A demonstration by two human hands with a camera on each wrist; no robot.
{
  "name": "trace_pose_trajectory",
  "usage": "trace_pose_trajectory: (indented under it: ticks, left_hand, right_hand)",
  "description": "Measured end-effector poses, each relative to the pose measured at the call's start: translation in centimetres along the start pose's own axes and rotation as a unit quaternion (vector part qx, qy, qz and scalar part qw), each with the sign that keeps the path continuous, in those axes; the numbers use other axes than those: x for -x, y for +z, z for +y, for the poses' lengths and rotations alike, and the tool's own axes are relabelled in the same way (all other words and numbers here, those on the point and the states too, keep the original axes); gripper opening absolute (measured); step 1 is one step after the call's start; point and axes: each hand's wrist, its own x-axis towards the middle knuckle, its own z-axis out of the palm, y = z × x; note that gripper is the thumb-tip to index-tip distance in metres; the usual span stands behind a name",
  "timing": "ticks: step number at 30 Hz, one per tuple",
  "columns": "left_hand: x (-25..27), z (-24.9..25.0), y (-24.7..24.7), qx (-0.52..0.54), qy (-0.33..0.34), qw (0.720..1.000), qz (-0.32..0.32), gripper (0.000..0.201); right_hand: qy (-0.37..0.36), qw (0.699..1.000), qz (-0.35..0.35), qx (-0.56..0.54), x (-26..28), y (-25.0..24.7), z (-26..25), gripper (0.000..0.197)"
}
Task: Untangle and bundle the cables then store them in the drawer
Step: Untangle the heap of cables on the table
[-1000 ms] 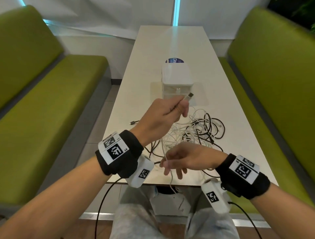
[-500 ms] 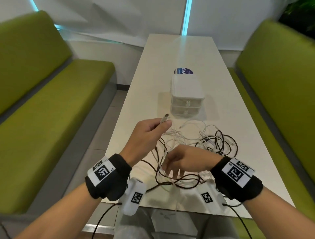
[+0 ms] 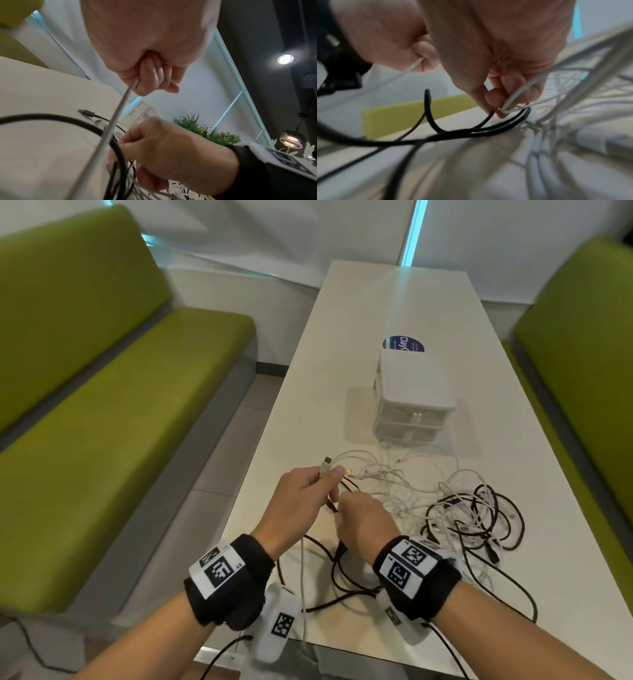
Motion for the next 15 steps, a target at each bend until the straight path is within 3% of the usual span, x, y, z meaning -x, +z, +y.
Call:
trace_pose_trajectory:
  ticks: [3, 6, 10, 15]
  left_hand:
    - [0.0, -0.4, 0.1, 0.003, -0.004, 1.0, 0.01, 0.043]
    - [0.3, 0.2, 0.9, -0.066, 0.017, 0.996, 0.051, 0.039]
    - [1.6, 2.4, 2.8, -0.196, 0.069, 0.977, 0.058, 0.039]
    - [3.4, 4.5, 4.9, -0.126, 0.135, 0.983, 0.01, 0.041]
  right_hand:
    - [-0.016, 0.991, 0.047, -0.125, 0.6, -1.0, 1.1, 0.015]
    - [-0.061, 0.944, 0.089, -0.312, 2.6, -2.6, 2.1, 0.007]
    - [-0.122, 0.885, 0.157, -0.421, 5.7, -4.2, 2.5, 0.007]
    - [-0.137, 0.825, 0.186, -0.516, 9.0, -5.3, 3.0, 0.007]
